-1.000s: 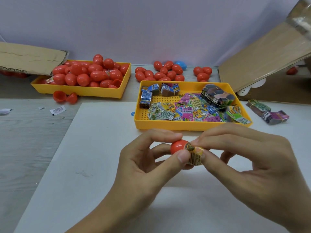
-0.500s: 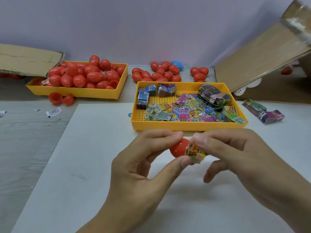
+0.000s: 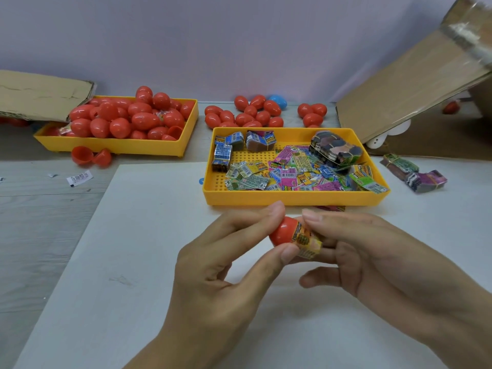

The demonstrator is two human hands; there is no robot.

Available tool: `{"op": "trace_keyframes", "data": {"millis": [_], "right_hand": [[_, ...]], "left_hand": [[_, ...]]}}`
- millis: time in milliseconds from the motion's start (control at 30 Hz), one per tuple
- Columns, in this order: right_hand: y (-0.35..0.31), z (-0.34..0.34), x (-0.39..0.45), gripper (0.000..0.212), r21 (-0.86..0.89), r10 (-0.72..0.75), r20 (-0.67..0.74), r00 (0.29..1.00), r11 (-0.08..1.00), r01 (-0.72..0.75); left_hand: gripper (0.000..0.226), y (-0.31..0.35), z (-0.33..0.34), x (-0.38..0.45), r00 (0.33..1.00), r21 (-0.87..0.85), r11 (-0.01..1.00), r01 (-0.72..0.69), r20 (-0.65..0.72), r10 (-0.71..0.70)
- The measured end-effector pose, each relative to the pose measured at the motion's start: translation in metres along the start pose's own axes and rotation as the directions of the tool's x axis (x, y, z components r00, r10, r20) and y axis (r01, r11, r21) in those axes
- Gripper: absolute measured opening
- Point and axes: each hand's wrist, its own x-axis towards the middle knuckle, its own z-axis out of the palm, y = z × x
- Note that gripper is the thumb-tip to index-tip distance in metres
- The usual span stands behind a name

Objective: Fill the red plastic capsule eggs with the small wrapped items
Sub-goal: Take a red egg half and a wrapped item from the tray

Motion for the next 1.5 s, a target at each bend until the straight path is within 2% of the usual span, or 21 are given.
{"op": "trace_keyframes", "data": {"millis": [167,333,500,667,833,967,1133,1233,1300,1333,1367,1400,1433,1500], "right_hand": [[0.003,-0.001,0.001,0.044,0.143,0.043,0.065,0.997,0.988,-0.052],[0.004,-0.002,0.001,0.036,0.228,0.044,0.074,0.996,0.972,-0.060],[0.002,-0.004,0.001,0.046,0.206,0.037,0.083,0.996,0.977,-0.053],[0.001,-0.004,0.001,0.043,0.187,0.028,0.099,0.995,0.981,-0.047],[0.000,-0.002,0.000,0.042,0.087,0.011,0.025,1.000,0.996,-0.014],[0.000,-0.002,-0.002,0.033,0.085,0.011,0.032,0.999,0.996,-0.014],[0.000,-0.003,-0.001,0.042,0.114,0.014,0.034,0.999,0.993,-0.017],[-0.001,-0.002,-0.001,0.041,0.104,0.021,0.028,0.999,0.994,-0.024],[0.002,-0.001,0.000,0.033,0.054,-0.032,-0.009,0.999,0.998,0.032],[0.004,-0.001,0.000,0.031,-0.023,-0.105,-0.057,0.993,0.994,0.103],[0.007,0.000,0.000,0.029,-0.149,-0.216,-0.115,0.970,0.969,0.198],[0.010,0.001,0.000,0.030,-0.326,-0.365,-0.159,0.918,0.897,0.300],[0.014,0.003,0.000,0.032,-0.518,-0.526,-0.147,0.838,0.763,0.388],[0.021,0.006,-0.001,0.043,-0.756,-0.712,0.043,0.701,0.436,0.489]], "left_hand": [[0.039,0.000,0.001,-0.002,1.000,0.010,1.000,-0.028,-0.014,0.028],[0.038,0.002,0.000,-0.001,1.000,0.013,1.000,0.014,-0.014,-0.014],[0.040,0.003,-0.001,0.000,0.998,0.031,0.998,0.061,0.008,-0.061],[0.045,0.002,-0.001,0.000,0.999,0.071,0.997,-0.016,0.045,0.012],[0.043,-0.002,-0.003,0.001,1.000,-0.010,1.000,0.007,-0.027,-0.008],[0.042,-0.001,-0.003,0.001,0.999,-0.056,0.998,0.039,-0.021,-0.040],[0.040,-0.003,-0.003,0.000,0.999,-0.066,0.997,0.040,-0.003,-0.040],[0.039,-0.002,-0.003,0.001,0.998,-0.051,0.997,0.060,0.014,-0.059],[0.040,-0.001,-0.003,0.002,0.995,-0.085,0.992,0.094,0.029,-0.092],[0.040,0.000,-0.004,0.003,0.992,-0.111,0.986,0.122,0.037,-0.118],[0.042,0.001,-0.004,0.005,0.985,-0.144,0.975,0.171,0.042,-0.167],[0.047,0.002,-0.005,0.007,0.970,-0.186,0.952,0.244,0.044,-0.240],[0.052,0.004,-0.005,0.009,0.942,-0.234,0.913,0.334,0.063,-0.329],[0.045,0.004,-0.004,0.009,0.884,-0.290,0.835,0.467,0.151,-0.443]]}}
